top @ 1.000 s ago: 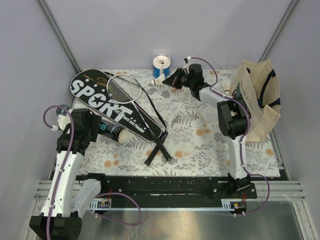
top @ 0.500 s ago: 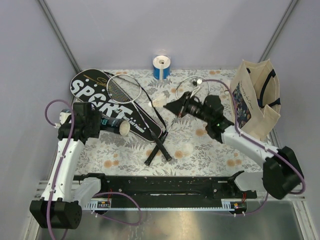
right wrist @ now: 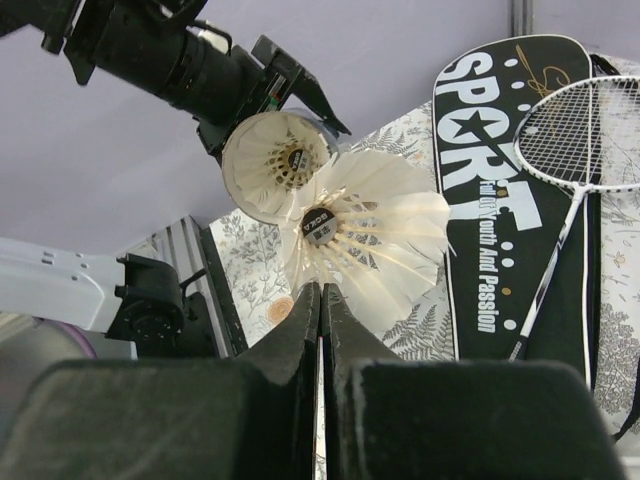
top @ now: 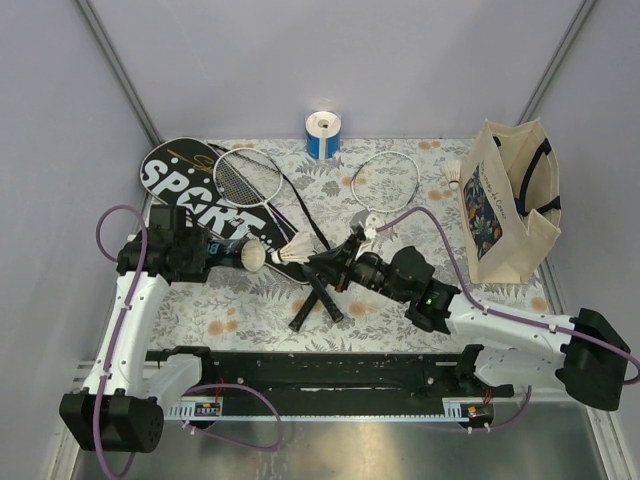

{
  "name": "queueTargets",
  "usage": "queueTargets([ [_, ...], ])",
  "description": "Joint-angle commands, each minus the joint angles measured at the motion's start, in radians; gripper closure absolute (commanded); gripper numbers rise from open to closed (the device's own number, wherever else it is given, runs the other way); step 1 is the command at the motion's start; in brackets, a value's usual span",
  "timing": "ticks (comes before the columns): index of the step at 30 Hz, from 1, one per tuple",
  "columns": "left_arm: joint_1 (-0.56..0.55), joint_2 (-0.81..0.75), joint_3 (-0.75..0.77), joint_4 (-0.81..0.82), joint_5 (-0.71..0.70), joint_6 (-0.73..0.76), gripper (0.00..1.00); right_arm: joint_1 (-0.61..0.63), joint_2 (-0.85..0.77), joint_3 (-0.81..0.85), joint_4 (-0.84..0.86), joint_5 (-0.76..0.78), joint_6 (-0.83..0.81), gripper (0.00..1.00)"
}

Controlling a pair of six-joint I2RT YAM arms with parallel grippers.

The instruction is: Pack up the badminton gear

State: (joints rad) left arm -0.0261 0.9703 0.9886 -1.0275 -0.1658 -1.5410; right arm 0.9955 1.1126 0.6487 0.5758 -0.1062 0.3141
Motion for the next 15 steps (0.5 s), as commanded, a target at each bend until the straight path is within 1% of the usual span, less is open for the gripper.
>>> queueTargets([
  [1,0.005,-0.024,0.021,-0.003,0.020,-0.039,0.80,0.067,0.038,0.049,0.085,0.095,-0.130,1.00],
  [4,0.005,-0.024,0.019,-0.009,0.023,-0.042,0.80,0.109,0.085,0.094,0.082,0.100,-0.155,1.00],
  [10,0.005,-0.016,0.016,-0.009,0.022,-0.042,0.80,0.198,0.191,0.172,0.099,0.186,-0.236,1.00],
  [15,0.005,-0.012,0.018,-0.009,0.031,-0.033,0.80,0.210,0.269,0.247,0.046,0.209,-0.250,1.00],
])
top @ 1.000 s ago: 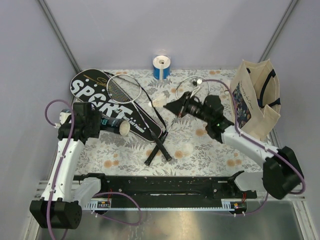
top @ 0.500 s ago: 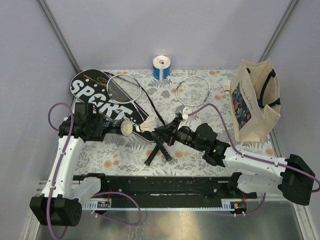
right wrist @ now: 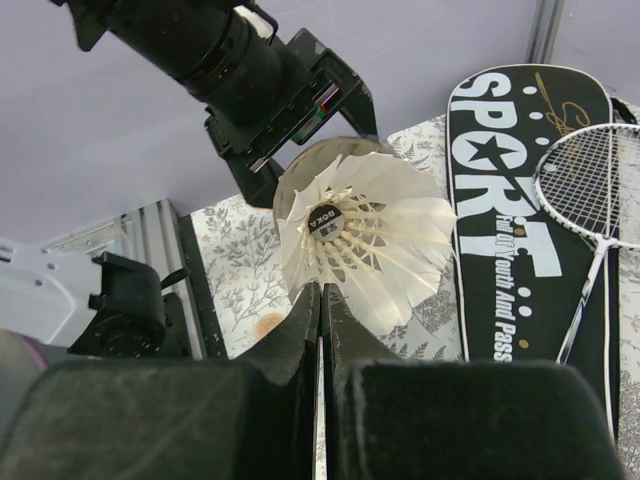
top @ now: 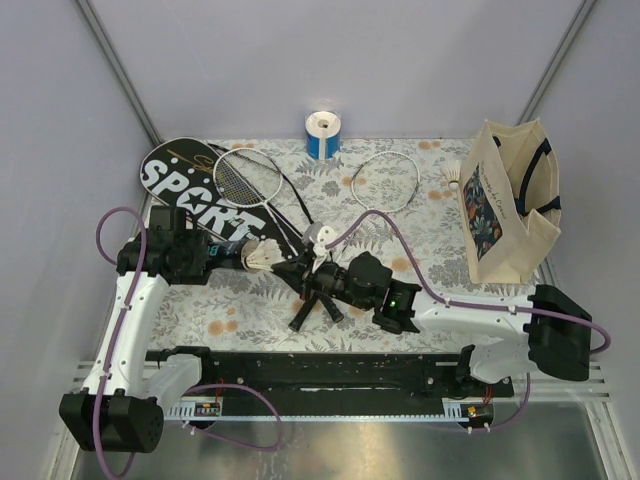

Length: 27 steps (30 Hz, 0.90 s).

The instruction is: Pack up the badminton gear

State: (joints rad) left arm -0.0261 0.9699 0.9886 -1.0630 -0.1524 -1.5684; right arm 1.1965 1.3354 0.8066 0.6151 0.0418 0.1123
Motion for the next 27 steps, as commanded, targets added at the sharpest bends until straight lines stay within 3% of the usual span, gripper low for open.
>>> queueTargets([
  [1,0.005,-0.011,0.018,0.028,0.022,-0.004,0.80,0.009,0.067,0.104,-0.008,0.064,-0.049,0.97],
  [4,0.005,-0.013,0.015,0.028,0.031,0.001,0.80,0.011,0.096,0.147,-0.073,0.064,-0.036,0.81],
  [10,0.005,-0.014,0.015,0.029,0.037,0.013,0.80,0.011,0.006,0.160,-0.259,0.067,0.081,0.59],
  [15,0.005,-0.026,0.010,0.029,0.045,0.022,0.80,0.011,-0.070,0.173,-0.363,0.084,0.164,0.53],
  [22,0.005,-0.033,-0.007,0.040,0.079,0.038,0.81,0.009,-0.007,0.279,-0.456,0.127,0.138,0.51],
  [27,0.005,-0.042,-0.018,0.041,0.099,0.039,0.81,0.009,0.068,0.336,-0.471,0.187,0.107,0.61],
])
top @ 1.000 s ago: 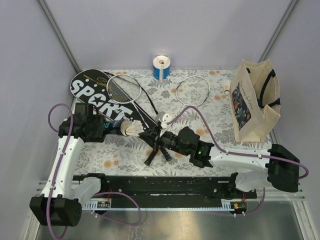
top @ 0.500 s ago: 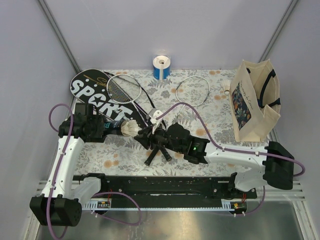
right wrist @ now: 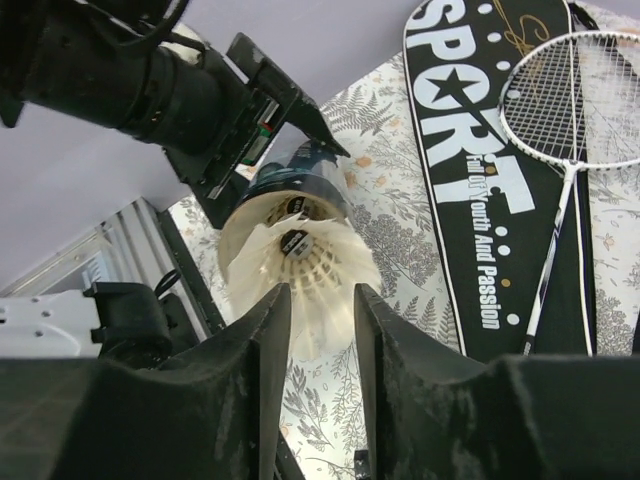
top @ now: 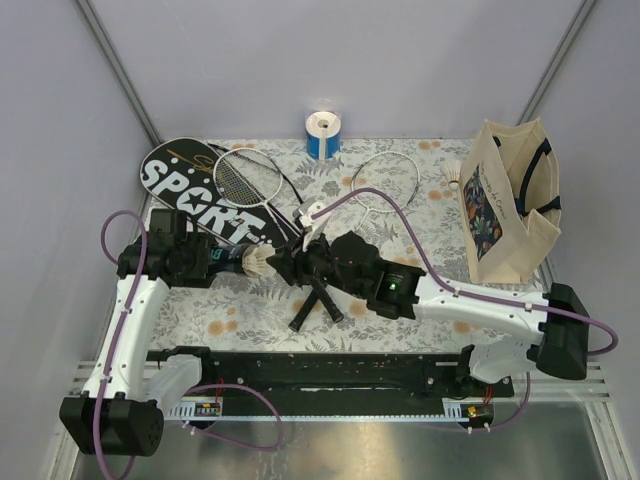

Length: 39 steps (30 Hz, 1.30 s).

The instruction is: Pack up the badminton gear

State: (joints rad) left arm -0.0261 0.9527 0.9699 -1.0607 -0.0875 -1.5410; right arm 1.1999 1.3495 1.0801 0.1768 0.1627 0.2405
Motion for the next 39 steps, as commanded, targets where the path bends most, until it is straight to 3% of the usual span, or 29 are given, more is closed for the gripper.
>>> queueTargets([
  [1,0.005,-0.026,0.006,0.033,0.029,0.009,0.81,0.007,0.069,0.076,-0.042,0.070,-0.017,0.65],
  [8,0.006,-0.061,0.055,0.004,-0.035,0.022,0.81,0.004,0.108,0.109,-0.028,0.034,-0.076,0.73],
  [15,0.006,-0.081,0.018,0.033,0.130,0.038,0.81,0.006,0.174,0.153,-0.007,-0.057,-0.184,0.78],
  [26,0.006,-0.074,0.024,0.038,0.155,0.032,0.82,0.010,0.287,0.185,0.067,-0.062,-0.201,0.78],
  [31,0.005,-0.077,0.024,0.030,0.092,0.032,0.82,0.017,0.263,0.152,0.076,0.077,-0.190,0.62],
  [34,0.006,-0.072,0.023,0.030,0.065,0.032,0.82,0.018,0.202,0.094,0.110,0.087,-0.199,0.58],
  [39,0.005,-0.068,0.018,0.030,0.043,0.032,0.82,0.015,0.070,0.084,0.023,0.055,-0.196,0.45],
])
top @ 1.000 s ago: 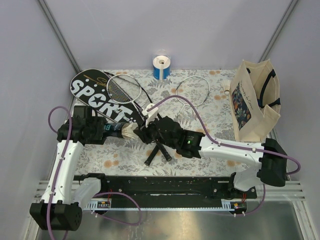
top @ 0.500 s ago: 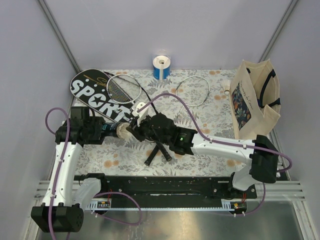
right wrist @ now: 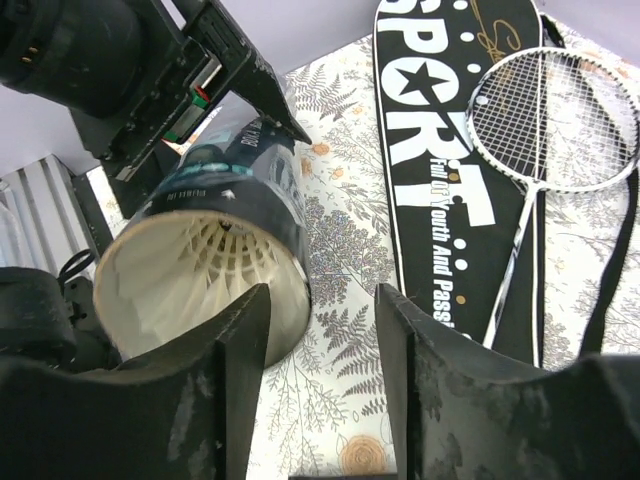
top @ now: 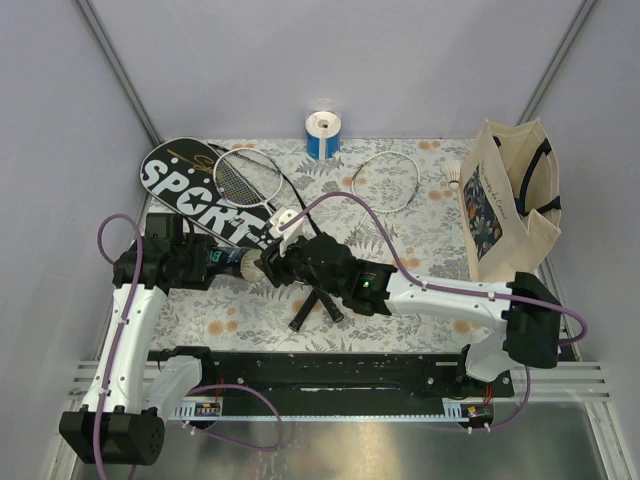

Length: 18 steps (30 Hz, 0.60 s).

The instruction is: Pack up the badminton gear

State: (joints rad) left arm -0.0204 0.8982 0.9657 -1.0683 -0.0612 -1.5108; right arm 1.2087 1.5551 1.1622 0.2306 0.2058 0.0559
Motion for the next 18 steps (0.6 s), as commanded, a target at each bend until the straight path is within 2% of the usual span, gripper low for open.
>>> queueTargets([
  [1,0.000,-0.012,0.025,0.039,0.018,0.004,0.82,0.006,-0.163,-0.002,-0.059,0.006,-0.016,0.41],
  [4,0.000,-0.010,0.031,0.047,0.012,0.017,0.82,-0.001,-0.240,-0.042,-0.121,-0.005,-0.050,0.34],
  [7,-0.001,-0.019,0.028,0.056,0.001,0.032,0.82,-0.061,-0.305,-0.081,-0.181,-0.031,-0.086,0.31],
  [11,-0.001,-0.038,0.004,0.106,0.004,0.109,0.83,-0.251,-0.322,-0.055,-0.341,-0.057,-0.142,0.30],
  [18,-0.001,-0.097,-0.070,0.215,-0.006,0.308,0.83,-0.608,-0.120,0.089,-0.500,0.024,-0.284,0.30],
])
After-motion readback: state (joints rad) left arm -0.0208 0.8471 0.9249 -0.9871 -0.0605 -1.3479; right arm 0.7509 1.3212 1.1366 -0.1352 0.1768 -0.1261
